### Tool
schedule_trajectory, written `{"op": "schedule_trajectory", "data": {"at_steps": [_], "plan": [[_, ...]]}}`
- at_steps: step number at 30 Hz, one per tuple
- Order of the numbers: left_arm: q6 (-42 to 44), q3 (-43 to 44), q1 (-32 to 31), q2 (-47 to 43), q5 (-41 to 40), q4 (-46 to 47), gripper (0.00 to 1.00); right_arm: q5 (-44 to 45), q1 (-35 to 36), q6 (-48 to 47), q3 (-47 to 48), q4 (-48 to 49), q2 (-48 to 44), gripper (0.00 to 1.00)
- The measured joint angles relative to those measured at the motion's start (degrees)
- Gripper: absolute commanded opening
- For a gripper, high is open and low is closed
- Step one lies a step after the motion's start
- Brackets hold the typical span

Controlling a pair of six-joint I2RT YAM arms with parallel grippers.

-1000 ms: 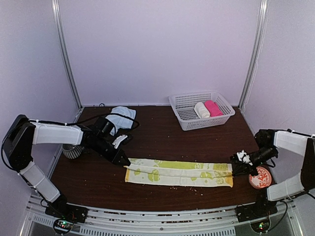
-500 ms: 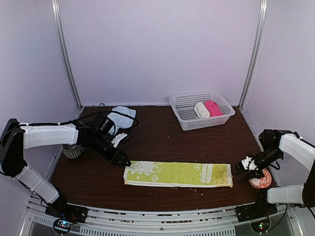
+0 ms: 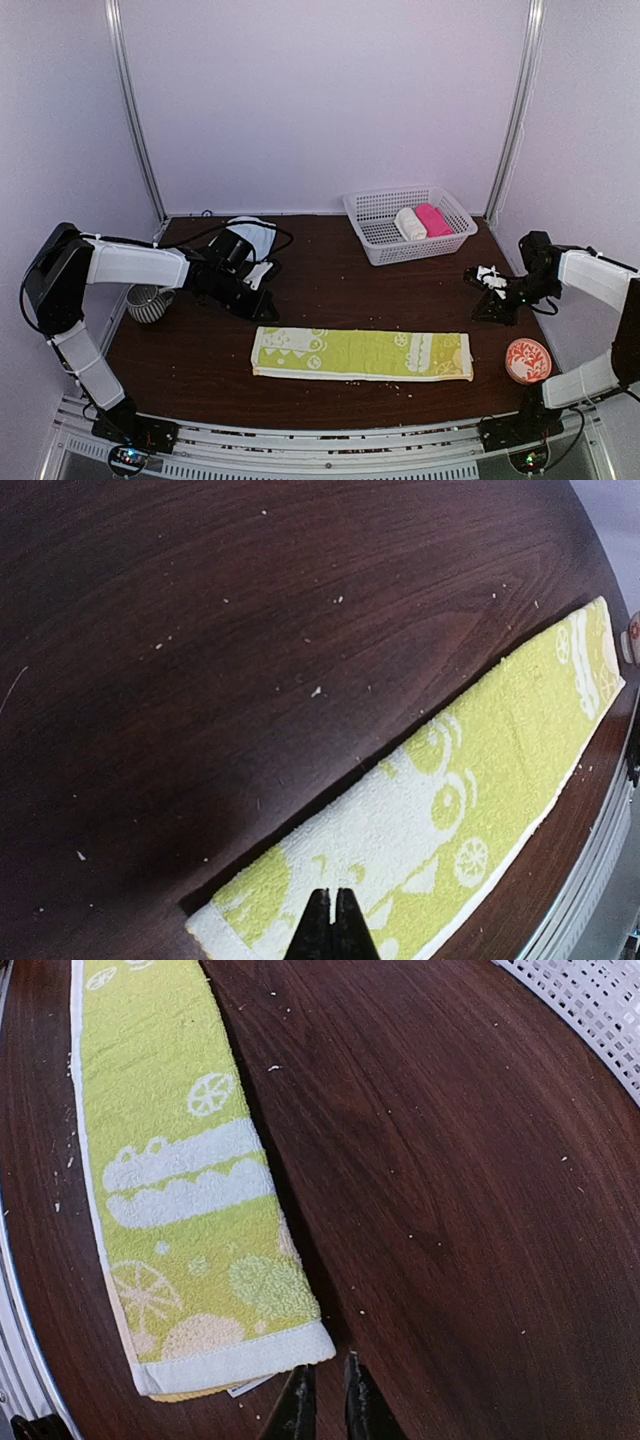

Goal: Roll the towels
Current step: Fold the towel at the center of the board, then pick up the towel from the center of the board.

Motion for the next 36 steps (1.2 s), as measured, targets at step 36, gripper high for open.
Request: {"op": "schedule_trajectory", "data": {"at_steps": [36], "plan": [[-9.25, -4.81, -3.39, 2.4, -16.81, 5.79, 0.0, 29.4, 17.84, 24.72, 3.89, 29.11, 21.73, 0.06]]}}
